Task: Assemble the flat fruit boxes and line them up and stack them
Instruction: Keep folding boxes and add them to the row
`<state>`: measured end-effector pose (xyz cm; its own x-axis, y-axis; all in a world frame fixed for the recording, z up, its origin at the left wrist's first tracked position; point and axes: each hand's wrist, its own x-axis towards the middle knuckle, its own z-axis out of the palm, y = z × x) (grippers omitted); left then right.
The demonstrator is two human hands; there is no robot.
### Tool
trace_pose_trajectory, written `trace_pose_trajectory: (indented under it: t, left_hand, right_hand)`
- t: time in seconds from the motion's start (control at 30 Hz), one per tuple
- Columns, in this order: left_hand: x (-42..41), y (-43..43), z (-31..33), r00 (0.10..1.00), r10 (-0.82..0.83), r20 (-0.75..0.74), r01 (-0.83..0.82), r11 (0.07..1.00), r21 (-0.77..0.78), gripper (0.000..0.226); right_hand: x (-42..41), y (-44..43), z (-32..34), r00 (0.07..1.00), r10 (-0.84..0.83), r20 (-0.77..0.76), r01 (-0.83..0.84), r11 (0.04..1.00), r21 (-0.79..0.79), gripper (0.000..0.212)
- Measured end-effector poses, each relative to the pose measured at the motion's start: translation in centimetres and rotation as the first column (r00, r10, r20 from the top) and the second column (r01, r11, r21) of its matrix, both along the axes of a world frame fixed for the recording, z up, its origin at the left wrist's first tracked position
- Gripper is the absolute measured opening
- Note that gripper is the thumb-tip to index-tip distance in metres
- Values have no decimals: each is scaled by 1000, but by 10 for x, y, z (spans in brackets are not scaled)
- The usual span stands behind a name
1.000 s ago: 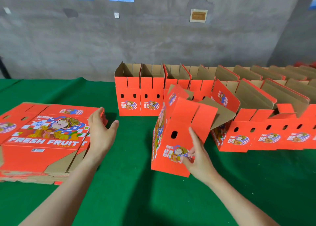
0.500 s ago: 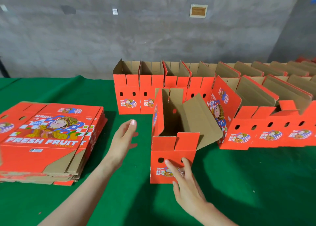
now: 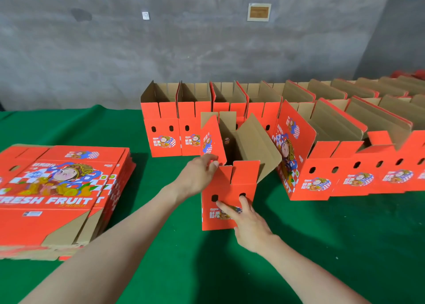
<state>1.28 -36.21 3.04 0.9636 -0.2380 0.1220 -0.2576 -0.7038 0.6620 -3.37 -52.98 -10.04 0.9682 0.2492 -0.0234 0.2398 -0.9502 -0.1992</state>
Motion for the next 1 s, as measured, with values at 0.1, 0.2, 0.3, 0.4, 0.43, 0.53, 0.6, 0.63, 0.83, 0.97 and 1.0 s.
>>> trace_pose_trajectory:
  t: [0.1, 0.2, 0.3, 0.4, 0.43, 0.53, 0.6, 0.63, 0.83, 0.97, 1.0]
  left_hand:
    - [13, -16, -1, 991, -2, -131, -1, 1000, -20, 42]
    - [22, -34, -7, 967, -45, -250, 32, 998, -54, 52]
    - [29, -54, -19, 957, -127, -261, 136, 991, 17, 63]
    - [35, -77, -28, 960, -183, -213, 200, 978, 60, 61]
    - [38, -85, -29, 960, -201, -195, 215, 975, 51, 64]
    - [45, -107, -27, 953, -274, -129, 279, 960, 24, 82]
    - [51, -121, -25, 952, -294, -87, 297, 954, 30, 90]
    - [54, -130, -23, 954, -293, -70, 296, 955, 34, 92]
    - [69, -167, -13, 979, -203, -38, 203, 979, 1, 66]
    - [79, -162, -9, 984, -131, -124, 107, 977, -186, 46]
    - [80, -159, -8, 982, -110, -155, 64, 960, -274, 44]
  right_hand:
    - [20, -16, 2, 1000, -24, -18, 23, 999, -27, 99]
    - [39, -37, 6, 998, -48, -27, 46, 997, -56, 103]
    - [55, -64, 9, 996, -81, -38, 77, 993, -87, 105]
    - [65, -101, 13, 988, -145, -56, 137, 982, -127, 104]
    - [66, -115, 14, 982, -175, -68, 164, 976, -146, 104]
    - [65, -153, 17, 970, -218, -109, 193, 959, -208, 108]
    - [62, -163, 18, 971, -201, -126, 171, 962, -213, 109]
    - [63, -165, 20, 975, -189, -118, 163, 966, -201, 108]
    - [49, -157, 7, 979, -201, 45, 204, 973, -106, 91]
    - [40, -131, 1, 874, 35, 486, 18, 994, -105, 70]
    - [46, -121, 4, 840, 139, 524, -46, 982, -185, 65]
